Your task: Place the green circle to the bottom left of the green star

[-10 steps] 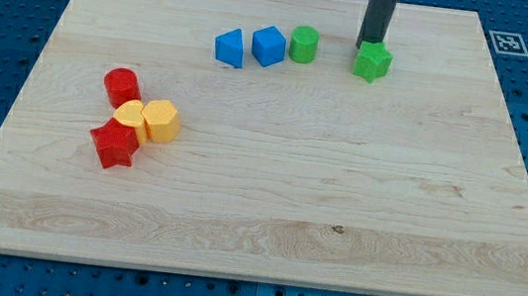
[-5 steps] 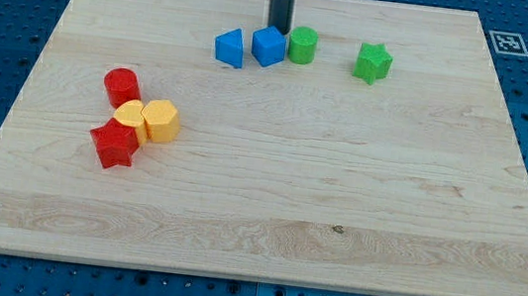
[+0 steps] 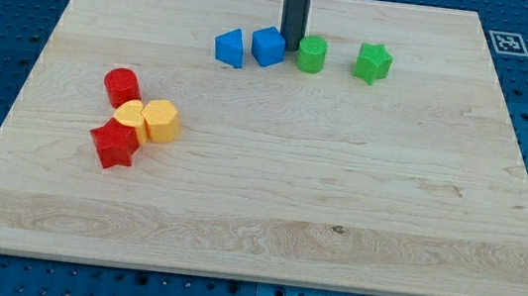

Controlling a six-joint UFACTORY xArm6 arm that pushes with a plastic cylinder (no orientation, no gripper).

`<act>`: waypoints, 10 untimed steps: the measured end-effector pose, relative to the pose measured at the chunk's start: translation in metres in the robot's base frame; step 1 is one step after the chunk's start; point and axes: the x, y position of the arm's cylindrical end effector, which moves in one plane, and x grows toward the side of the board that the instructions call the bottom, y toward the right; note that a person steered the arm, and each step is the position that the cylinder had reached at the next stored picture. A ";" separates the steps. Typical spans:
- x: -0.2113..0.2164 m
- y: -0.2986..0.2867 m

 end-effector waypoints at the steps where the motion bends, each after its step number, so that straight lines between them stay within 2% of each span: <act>1: 0.000 0.000; 5: 0.034 0.004; 6: 0.030 0.007; 7: 0.008 0.007; 10: 0.007 0.020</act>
